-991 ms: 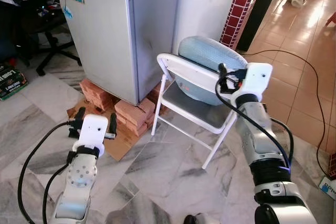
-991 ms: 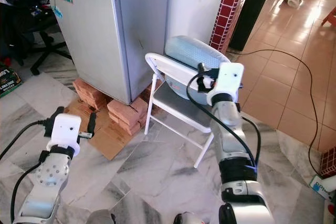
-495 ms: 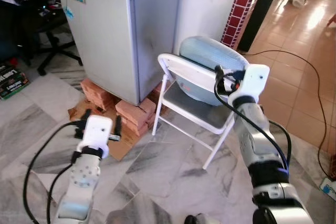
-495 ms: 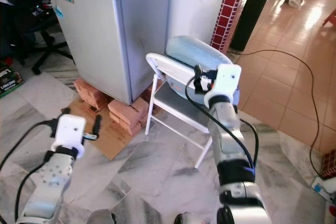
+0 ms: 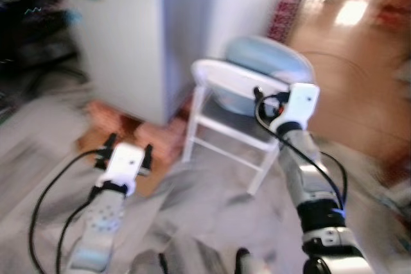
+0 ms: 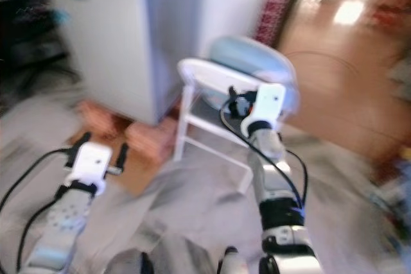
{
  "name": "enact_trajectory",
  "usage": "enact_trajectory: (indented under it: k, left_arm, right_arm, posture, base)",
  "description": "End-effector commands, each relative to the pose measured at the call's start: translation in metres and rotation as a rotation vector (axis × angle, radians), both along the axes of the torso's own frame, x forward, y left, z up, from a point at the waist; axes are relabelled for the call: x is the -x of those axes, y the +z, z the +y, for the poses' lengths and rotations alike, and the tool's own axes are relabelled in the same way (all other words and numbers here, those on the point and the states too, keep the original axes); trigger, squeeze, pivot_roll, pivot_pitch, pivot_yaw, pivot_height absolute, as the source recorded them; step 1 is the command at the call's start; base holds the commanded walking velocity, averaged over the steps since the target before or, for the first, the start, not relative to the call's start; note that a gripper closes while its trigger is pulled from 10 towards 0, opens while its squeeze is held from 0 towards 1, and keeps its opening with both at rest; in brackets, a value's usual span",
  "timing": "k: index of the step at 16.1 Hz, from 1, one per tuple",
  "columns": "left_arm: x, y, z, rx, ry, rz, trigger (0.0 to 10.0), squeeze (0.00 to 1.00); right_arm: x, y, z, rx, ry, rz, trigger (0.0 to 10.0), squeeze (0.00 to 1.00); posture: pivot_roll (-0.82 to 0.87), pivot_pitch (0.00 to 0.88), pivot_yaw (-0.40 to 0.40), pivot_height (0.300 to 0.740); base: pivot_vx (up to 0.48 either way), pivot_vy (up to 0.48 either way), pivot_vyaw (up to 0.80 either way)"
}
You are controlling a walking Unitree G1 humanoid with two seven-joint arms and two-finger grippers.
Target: Restocking fridge
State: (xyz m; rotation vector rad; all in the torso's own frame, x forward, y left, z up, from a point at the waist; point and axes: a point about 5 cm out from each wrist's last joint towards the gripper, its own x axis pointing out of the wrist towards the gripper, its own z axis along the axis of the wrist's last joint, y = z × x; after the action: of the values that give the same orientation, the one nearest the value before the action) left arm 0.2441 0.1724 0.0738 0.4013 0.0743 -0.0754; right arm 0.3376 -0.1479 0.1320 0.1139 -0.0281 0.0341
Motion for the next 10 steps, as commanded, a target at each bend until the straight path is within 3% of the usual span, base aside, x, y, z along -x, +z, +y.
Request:
enact_trajectory:
  k: [1, 3, 6, 9, 10]
  left_arm:
    - [0.001, 0.001, -0.007, 0.031, -0.031, 0.0, 10.0, 0.0]
    - [0.003, 0.002, -0.011, 0.059, -0.068, -0.007, 10.0, 0.0]
    - [0.002, 0.006, -0.011, 0.09, -0.053, -0.041, 10.0, 0.0]
    - [0.001, 0.011, -0.008, 0.102, -0.067, -0.063, 10.0, 0.0]
    - [0.002, 0.011, -0.006, 0.118, -0.039, -0.06, 10.0, 0.0]
  right_arm:
    - [-0.001, 0.006, -0.006, 0.001, -0.007, -0.02, 10.0, 0.0]
    - [-0.002, 0.006, -0.008, 0.004, -0.007, -0.017, 10.0, 0.0]
    - [0.001, 0.002, -0.01, 0.0, -0.018, 0.007, 10.0, 0.0]
    - [0.004, -0.001, -0.011, 0.002, -0.008, 0.017, 10.0, 0.0]
    - [0.007, -0.004, -0.013, -0.006, -0.001, 0.028, 10.0, 0.0]
  posture:
    - [0.15, 0.042, -0.056, 0.74]
    - [0.15, 0.046, -0.057, 0.74]
    - [0.14, 0.05, -0.054, 0.74]
    - [0.14, 0.054, -0.053, 0.74]
    - [0.14, 0.054, -0.052, 0.74]
  base:
    - [0.0, 0.461, 0.0]
    - [0.0, 0.478, 0.0]
    - [0.0, 0.48, -0.73]
    - [0.274, 0.395, -0.8]
    - [0.326, 0.352, 0.0]
